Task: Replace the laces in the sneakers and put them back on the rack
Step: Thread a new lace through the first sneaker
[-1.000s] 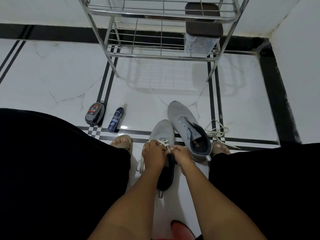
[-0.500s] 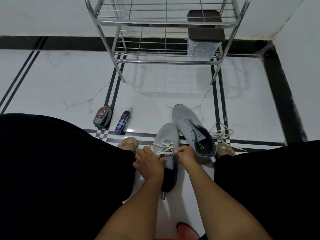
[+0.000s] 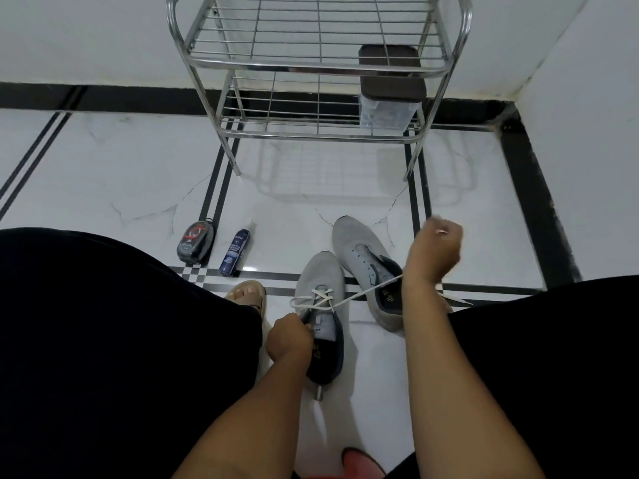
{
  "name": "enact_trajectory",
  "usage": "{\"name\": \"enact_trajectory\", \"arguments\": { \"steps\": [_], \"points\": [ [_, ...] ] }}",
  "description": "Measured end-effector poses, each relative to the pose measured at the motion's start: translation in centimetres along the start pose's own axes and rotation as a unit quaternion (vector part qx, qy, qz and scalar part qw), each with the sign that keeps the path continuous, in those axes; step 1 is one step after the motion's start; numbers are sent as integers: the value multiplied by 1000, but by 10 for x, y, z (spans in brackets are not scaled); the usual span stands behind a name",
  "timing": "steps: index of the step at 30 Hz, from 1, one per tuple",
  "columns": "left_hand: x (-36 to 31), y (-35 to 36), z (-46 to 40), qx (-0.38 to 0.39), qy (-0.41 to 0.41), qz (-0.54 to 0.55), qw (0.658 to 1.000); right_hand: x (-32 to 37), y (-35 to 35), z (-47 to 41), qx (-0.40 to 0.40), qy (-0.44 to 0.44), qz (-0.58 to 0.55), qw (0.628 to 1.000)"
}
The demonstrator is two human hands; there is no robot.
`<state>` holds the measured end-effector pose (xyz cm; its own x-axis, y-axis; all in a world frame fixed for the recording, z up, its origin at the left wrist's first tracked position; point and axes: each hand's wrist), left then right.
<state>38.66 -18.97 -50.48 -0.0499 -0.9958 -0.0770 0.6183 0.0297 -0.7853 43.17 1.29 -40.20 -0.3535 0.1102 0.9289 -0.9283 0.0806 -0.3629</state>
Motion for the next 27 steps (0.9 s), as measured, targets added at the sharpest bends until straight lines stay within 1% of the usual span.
{"name": "enact_trajectory", "arguments": {
  "steps": [1, 2, 3, 4, 5, 6, 7, 8, 9, 10, 11, 13, 14, 15, 17, 19, 21, 22, 24, 25, 26, 27],
  "points": [
    [0, 0, 0, -2, 9, 3, 1000, -9, 6, 9, 96, -50, 84, 991],
    [-1, 0, 0, -2, 17, 4, 1000, -28, 14, 19, 209, -90, 183, 956],
    [-1, 0, -1, -3, 23, 2, 1000, -45, 20, 33, 317, -111, 274, 901],
    [-1, -1, -1, -3, 27, -1, 1000, -63, 24, 46, 396, -121, 342, 844],
    [-3, -2, -2, -2, 27, -3, 1000, -80, 25, 58, 448, -121, 385, 798],
    [-3, -3, -3, 1, 25, -4, 1000, -92, 24, 70, 477, -109, 408, 771],
    [-3, -4, -3, 4, 21, -2, 1000, -103, 23, 79, 487, -96, 416, 762],
    [-4, -5, -2, 7, 17, 4, 1000, -110, 21, 83, 487, -82, 417, 763],
    [-5, -6, -3, 8, 10, 10, 1000, -113, 19, 84, 478, -68, 414, 772],
    [-5, -6, -4, 9, 3, 17, 1000, -115, 17, 80, 454, -47, 411, 789],
    [-5, -6, -4, 7, -6, 24, 1000, -114, 15, 74, 409, -23, 407, 817],
    [-3, -5, -6, 2, -24, 38, 999, -110, 5, 57, 295, 46, 388, 872],
    [-3, -5, -7, 1, -27, 43, 999, -109, 1, 50, 259, 74, 384, 883],
    [-2, -4, -7, 3, -27, 48, 998, -110, -2, 46, 250, 83, 394, 881],
    [-1, -2, -7, 2, -37, 76, 996, -107, 1, 49, 271, 47, 448, 851],
    [0, -3, -12, -1, -57, 129, 990, -104, 8, 58, 294, -42, 470, 831],
    [1, -3, -22, 4, -58, 186, 981, -106, 17, 65, 357, -134, 451, 807],
    [1, -4, -26, 18, -48, 198, 979, -107, 20, 67, 398, -162, 439, 789],
    [0, -3, -31, 54, -11, 185, 981, -114, 24, 71, 465, -191, 434, 748],
    [-2, -2, -33, 63, 2, 175, 983, -118, 23, 74, 478, -198, 441, 733],
    [-4, -1, -33, 68, 9, 169, 983, -122, 23, 76, 479, -198, 447, 729],
    [-5, -1, -34, 67, 13, 169, 983, -125, 21, 78, 474, -189, 449, 734]
  ]
}}
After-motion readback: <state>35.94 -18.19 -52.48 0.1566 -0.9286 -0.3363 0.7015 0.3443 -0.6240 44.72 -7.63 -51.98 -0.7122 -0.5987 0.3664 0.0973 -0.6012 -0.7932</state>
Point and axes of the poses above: each hand's wrist, its own z-axis away from the middle knuckle, its own y-axis out of the palm, x = y × z, and after that the axes turned 6 degrees about -y, right-handed
